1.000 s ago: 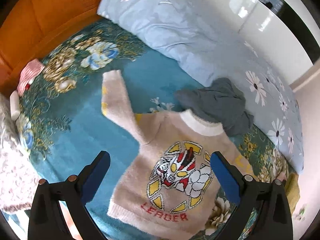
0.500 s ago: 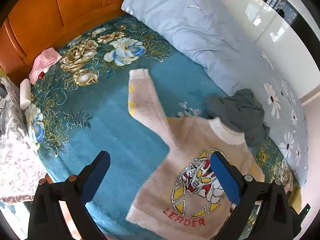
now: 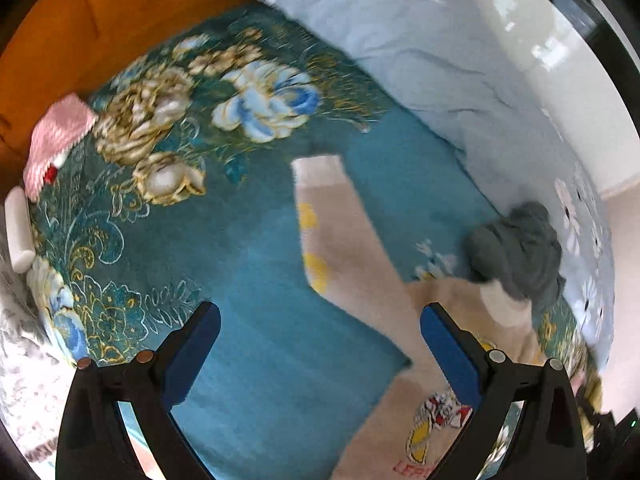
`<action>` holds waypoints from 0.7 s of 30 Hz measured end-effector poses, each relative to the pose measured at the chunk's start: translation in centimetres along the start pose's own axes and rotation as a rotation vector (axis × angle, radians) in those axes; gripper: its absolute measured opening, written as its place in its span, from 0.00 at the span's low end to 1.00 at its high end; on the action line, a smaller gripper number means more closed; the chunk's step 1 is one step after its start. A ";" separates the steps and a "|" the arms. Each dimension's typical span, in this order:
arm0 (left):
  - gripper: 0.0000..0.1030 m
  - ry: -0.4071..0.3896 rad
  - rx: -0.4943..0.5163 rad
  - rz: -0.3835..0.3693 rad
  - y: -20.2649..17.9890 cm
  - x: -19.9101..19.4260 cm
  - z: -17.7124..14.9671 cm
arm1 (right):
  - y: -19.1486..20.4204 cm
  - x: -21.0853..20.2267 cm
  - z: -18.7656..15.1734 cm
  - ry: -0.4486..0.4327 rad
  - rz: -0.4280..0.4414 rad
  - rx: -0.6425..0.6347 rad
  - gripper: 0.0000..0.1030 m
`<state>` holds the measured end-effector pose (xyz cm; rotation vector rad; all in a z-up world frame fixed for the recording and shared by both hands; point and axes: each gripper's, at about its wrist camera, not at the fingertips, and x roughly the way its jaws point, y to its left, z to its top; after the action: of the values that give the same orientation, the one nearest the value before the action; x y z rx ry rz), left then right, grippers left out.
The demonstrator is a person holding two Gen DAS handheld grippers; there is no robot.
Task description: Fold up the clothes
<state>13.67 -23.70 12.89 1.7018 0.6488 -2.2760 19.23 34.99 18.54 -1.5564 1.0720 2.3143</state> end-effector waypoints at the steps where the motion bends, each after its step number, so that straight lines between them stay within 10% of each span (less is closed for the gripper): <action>1: 0.97 0.008 -0.027 -0.010 0.8 0.6 0.3 | 1.1 0.6 -0.5 0.016 0.002 0.002 0.67; 8: 0.97 0.099 -0.158 -0.027 3.6 6.0 2.8 | 7.1 5.1 -2.5 0.147 0.007 -0.019 0.75; 12: 0.97 0.150 -0.161 -0.047 2.0 9.3 4.9 | 8.4 6.6 -2.8 0.178 -0.026 -0.033 1.00; 21: 0.97 0.229 0.062 0.038 -7.1 17.6 8.4 | 6.8 7.1 -1.9 0.190 -0.171 0.011 1.00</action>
<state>-1.87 -20.00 -0.34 2.0064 0.5902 -2.1144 14.14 27.03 15.30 -1.8162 0.9452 2.0805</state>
